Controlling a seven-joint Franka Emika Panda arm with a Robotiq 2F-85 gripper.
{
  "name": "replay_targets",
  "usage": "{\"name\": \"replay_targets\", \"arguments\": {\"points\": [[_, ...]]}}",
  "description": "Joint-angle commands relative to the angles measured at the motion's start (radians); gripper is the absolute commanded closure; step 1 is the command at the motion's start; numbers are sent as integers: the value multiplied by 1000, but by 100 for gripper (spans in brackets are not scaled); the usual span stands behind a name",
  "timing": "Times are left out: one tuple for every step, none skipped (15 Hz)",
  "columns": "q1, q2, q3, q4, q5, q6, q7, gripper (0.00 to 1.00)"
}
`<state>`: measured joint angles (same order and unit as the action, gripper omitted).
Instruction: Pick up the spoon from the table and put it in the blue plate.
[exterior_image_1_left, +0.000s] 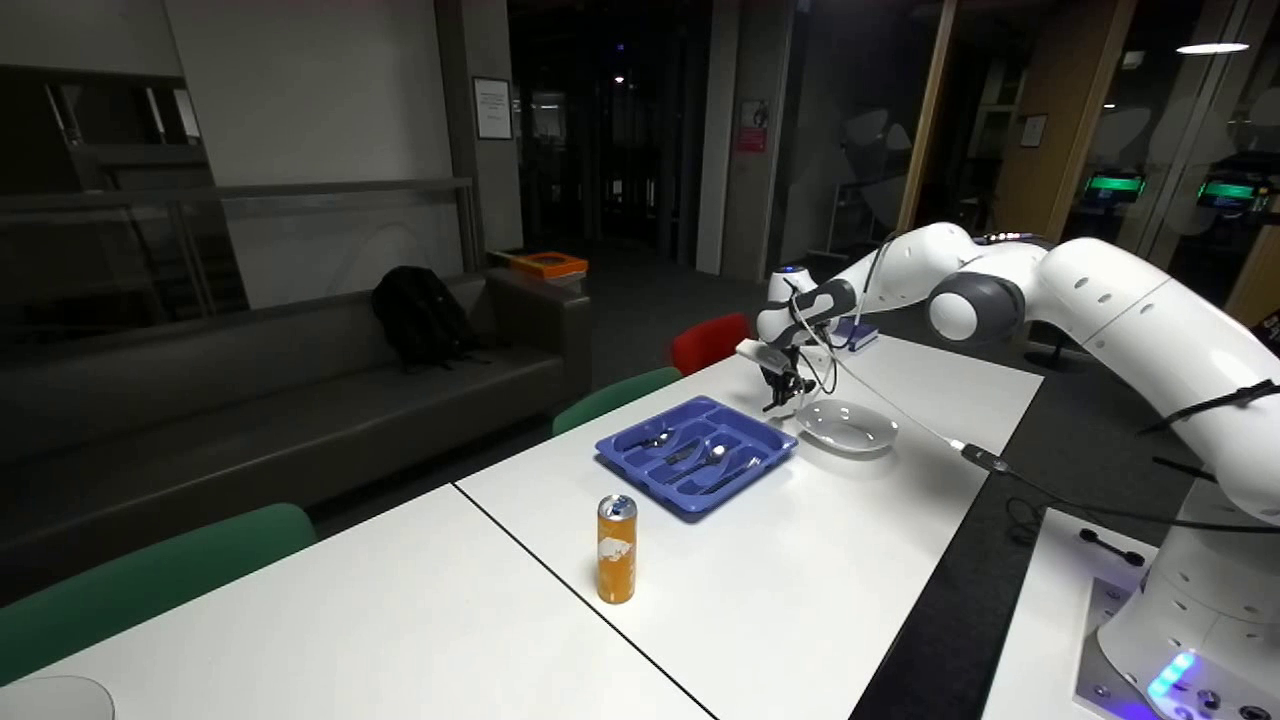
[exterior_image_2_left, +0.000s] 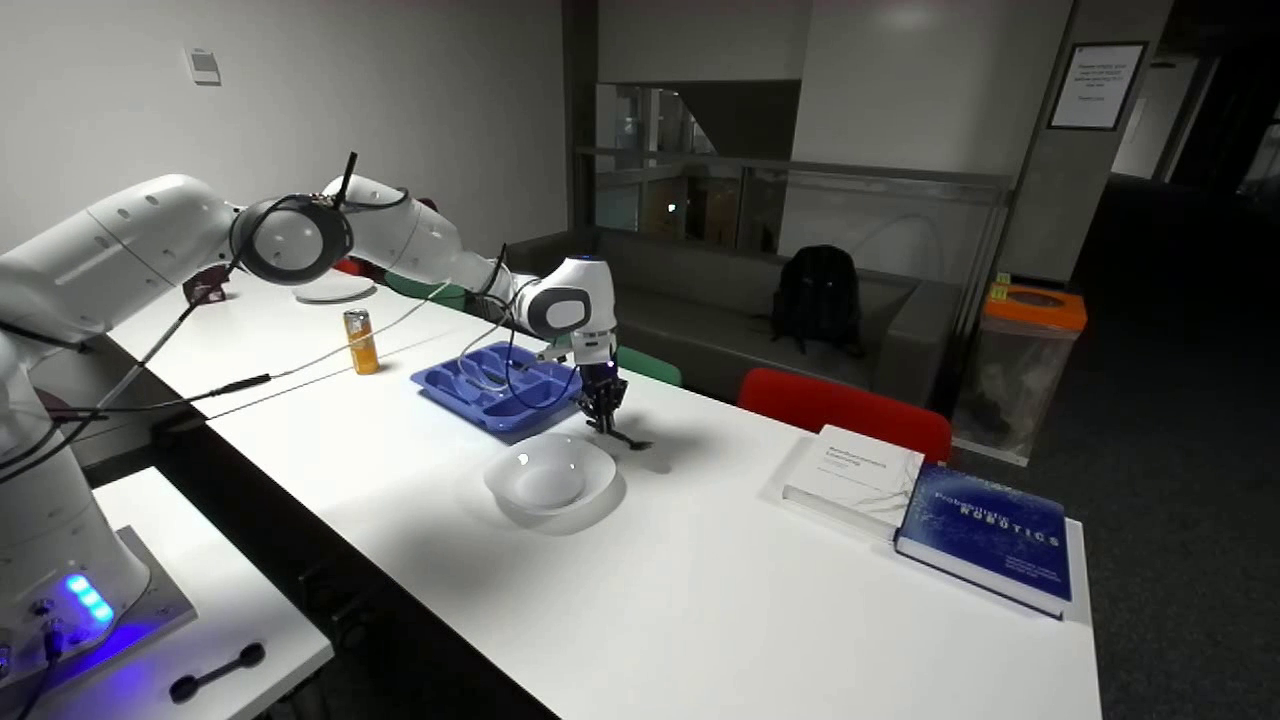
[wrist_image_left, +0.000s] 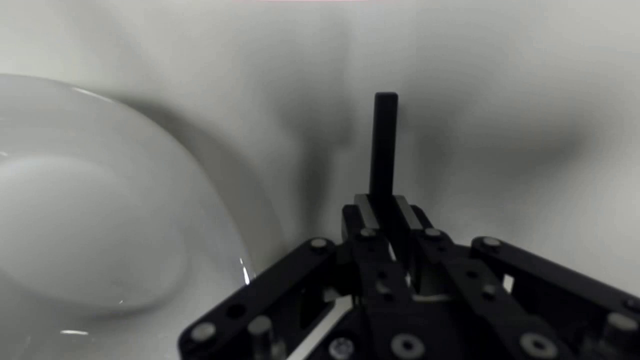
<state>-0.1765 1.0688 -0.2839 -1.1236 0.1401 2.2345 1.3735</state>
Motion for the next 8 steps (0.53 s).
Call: {"name": "replay_targets", "arguments": {"points": [[41,-80,-49,-52,-31,5,40,97],[50,-99,-56,-65,-30,16,42,97],[59,-121,-61,-79,-27,24,39,97],[69,-142,-67,-96,-25,37,41,97],[80,-171,-70,-118,-23,47,41,97],[93,-195,-76,-138,-21,57,44,97],[107,-218,-79,-160,-21,70,51,97],[123,-245,-83,-188,-21,89,58,97]]}}
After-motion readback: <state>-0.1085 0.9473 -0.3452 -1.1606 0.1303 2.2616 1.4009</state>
